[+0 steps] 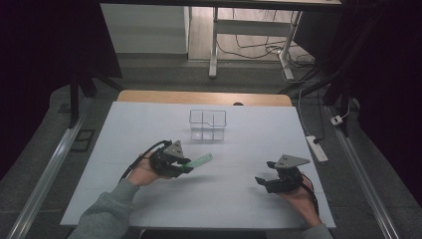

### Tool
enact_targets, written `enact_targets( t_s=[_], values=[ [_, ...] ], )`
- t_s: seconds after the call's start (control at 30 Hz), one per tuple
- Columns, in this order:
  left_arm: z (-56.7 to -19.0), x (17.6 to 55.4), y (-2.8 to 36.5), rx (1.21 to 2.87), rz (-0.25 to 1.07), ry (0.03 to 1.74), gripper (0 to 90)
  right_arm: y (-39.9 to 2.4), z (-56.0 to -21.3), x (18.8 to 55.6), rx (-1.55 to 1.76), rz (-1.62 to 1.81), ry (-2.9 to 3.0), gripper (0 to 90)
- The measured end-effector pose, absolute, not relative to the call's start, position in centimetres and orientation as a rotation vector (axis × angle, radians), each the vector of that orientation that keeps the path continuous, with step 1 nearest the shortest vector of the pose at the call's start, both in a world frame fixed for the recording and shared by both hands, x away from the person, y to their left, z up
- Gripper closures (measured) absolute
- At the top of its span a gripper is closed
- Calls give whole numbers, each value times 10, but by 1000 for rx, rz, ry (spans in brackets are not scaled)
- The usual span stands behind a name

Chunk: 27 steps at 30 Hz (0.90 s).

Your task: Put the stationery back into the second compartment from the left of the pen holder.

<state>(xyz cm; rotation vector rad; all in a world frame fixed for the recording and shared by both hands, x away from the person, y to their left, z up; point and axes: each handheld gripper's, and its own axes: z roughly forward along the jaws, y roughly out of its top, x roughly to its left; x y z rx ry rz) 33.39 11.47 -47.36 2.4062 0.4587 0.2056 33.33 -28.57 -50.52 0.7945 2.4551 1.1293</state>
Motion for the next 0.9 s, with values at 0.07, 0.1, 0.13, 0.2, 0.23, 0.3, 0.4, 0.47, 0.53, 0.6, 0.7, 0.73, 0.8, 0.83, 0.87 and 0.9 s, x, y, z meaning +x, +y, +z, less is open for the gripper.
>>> enact_targets(
  t_s=[0.07, 0.1, 0.13, 0.2, 0.23, 0.3, 0.4, 0.47, 0.53, 0.6, 0.7, 0.73, 0.8, 0.83, 0.87, 0.9],
  values=[
    [-474, 333, 109, 2416, 207, 447, 666, -284, -504, 333, 789, 1128, 2458, 237],
    [-475, 333, 107, 2425, 211, 441, 666, -283, -504, 332, 786, 1136, 2458, 239],
    [-475, 333, 104, 2430, 213, 437, 666, -282, -503, 332, 781, 1138, 2454, 240],
    [-477, 332, 100, 2444, 212, 427, 666, -281, -503, 332, 769, 1139, 2459, 243],
    [-478, 332, 98, 2448, 213, 424, 666, -281, -502, 332, 770, 1136, 2459, 244],
    [-480, 333, 95, 2458, 213, 418, 666, -279, -503, 332, 770, 1145, 2461, 245],
    [-482, 333, 89, 2476, 219, 408, 666, -277, -502, 332, 771, 1155, 2464, 251],
    [-483, 333, 85, 2486, 222, 399, 666, -275, -500, 331, 768, 1165, 2464, 253],
    [-483, 333, 82, 2491, 227, 395, 666, -271, -499, 331, 761, 1180, 2462, 254],
    [-483, 332, 76, 2507, 235, 379, 666, -267, -496, 330, 739, 1180, 2464, 257],
    [-484, 332, 70, 2528, 247, 360, 666, -260, -493, 330, 714, 1202, 2467, 261],
    [-484, 331, 68, 2532, 247, 357, 666, -258, -492, 330, 706, 1203, 2468, 265],
    [-484, 331, 66, 2535, 244, 348, 666, -252, -490, 330, 687, 1208, 2470, 269],
    [-483, 331, 65, 2538, 243, 342, 666, -249, -489, 331, 671, 1195, 2471, 273],
    [-484, 331, 63, 2540, 243, 341, 666, -246, -488, 331, 662, 1203, 2471, 277],
    [-484, 331, 62, 2542, 243, 338, 666, -243, -487, 331, 649, 1207, 2471, 281]
  ],
)
